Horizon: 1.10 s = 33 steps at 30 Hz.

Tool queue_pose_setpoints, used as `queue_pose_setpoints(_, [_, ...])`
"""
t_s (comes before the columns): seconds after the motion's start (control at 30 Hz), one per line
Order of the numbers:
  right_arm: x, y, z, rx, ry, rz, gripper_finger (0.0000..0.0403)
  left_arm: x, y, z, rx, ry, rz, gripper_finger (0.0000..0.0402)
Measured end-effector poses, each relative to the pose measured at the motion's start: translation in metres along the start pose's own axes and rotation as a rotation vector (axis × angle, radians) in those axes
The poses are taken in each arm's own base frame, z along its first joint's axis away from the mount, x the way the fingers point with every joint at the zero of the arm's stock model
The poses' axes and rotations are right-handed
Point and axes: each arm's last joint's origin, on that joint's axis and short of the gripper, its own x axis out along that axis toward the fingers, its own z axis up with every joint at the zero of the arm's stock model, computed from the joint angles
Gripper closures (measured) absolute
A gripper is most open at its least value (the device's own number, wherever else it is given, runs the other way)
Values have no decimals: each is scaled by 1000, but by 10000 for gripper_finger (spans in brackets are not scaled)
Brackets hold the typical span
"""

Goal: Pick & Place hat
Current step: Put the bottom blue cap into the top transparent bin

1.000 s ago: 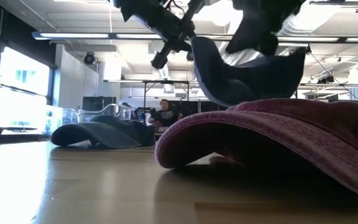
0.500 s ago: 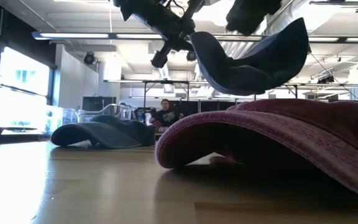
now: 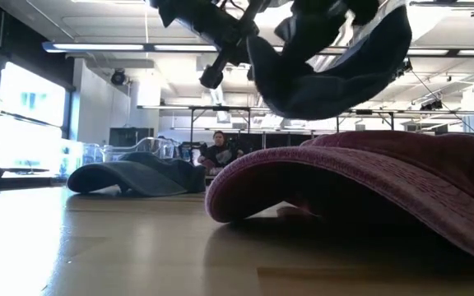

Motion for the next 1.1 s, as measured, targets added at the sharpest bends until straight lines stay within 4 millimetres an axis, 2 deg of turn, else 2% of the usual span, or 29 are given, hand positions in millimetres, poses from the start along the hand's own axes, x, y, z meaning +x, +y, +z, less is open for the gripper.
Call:
queue_pose_setpoints(0.13, [-30,6,-1,94,-44,88,403,0,1,1,0,-23,13,401])
queue_pose_setpoints(0.23, [-33,12,-14,146,-35,103,403,0,1,1,2,-28,15,401])
queue_pose_setpoints(0.43, [9,28,-54,256,-5,-37,403,0,1,1,-3,-27,13,401])
queue_pose_setpoints(0.53, [30,31,-68,244,-4,-68,403,2,0,-1,-5,-10,3,401])
queue_pose_setpoints(0.63, [37,33,-75,188,36,-81,403,2,-1,-1,-3,-7,-12,401])
queue_pose_setpoints(0.77, [28,36,-67,54,63,-114,403,2,0,-1,-5,7,-13,401])
queue_pose_setpoints(0.93, [-1,42,-40,-46,72,-98,403,1,-1,-2,14,22,-11,401])
queue_pose_setpoints(1.0, [-16,45,-29,-47,81,-49,403,1,-1,-2,19,21,-8,401])
queue_pose_setpoints(1.1, [-38,43,-17,81,115,2,403,1,1,-2,23,-2,13,401])
